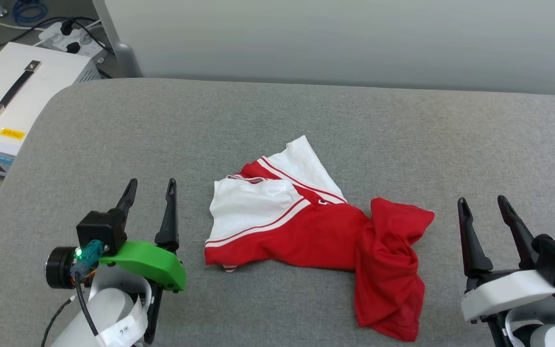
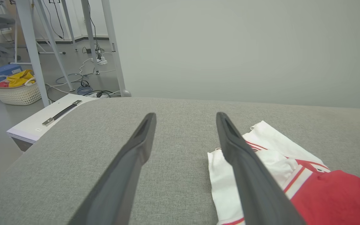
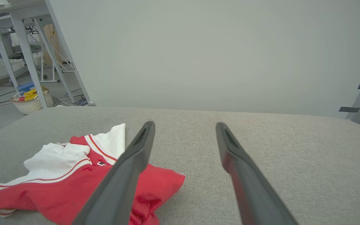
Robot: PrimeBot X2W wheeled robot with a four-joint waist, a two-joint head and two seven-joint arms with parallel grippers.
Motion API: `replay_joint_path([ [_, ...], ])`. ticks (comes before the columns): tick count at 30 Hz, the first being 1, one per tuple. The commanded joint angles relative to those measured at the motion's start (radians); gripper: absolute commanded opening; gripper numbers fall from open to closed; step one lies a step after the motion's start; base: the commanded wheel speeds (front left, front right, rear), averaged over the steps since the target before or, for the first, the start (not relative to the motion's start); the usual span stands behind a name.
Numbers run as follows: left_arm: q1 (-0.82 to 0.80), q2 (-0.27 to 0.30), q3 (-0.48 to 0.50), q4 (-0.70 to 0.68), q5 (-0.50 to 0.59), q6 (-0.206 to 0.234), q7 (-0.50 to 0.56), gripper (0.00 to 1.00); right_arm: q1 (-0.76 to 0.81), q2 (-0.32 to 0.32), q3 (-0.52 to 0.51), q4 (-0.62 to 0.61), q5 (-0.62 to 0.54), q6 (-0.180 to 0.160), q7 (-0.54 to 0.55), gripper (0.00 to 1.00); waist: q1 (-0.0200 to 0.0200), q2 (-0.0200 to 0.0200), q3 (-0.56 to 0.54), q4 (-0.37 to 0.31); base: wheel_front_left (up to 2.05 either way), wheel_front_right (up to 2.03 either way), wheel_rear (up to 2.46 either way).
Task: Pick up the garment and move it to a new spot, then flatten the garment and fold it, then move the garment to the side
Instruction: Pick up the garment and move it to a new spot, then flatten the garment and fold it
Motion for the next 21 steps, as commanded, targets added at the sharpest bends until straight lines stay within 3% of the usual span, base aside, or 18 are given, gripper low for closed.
replay_joint_path([
  [1,0.026,0.007,0.008,-0.008,0.008,0.0,-0.006,1.0,0.02,-0.002,-0.007,-0.001,0.006,0.007,0.004,1.0,0.0,0.0,-0.013,-0.009,0.0,0.0,0.0],
  [21,0.091,0.032,-0.001,-0.067,0.019,0.021,0.001,1.0,0.061,-0.002,-0.025,-0.017,0.016,0.007,0.073,1.0,0.0,0.0,-0.03,-0.044,0.0,0.0,0.0],
])
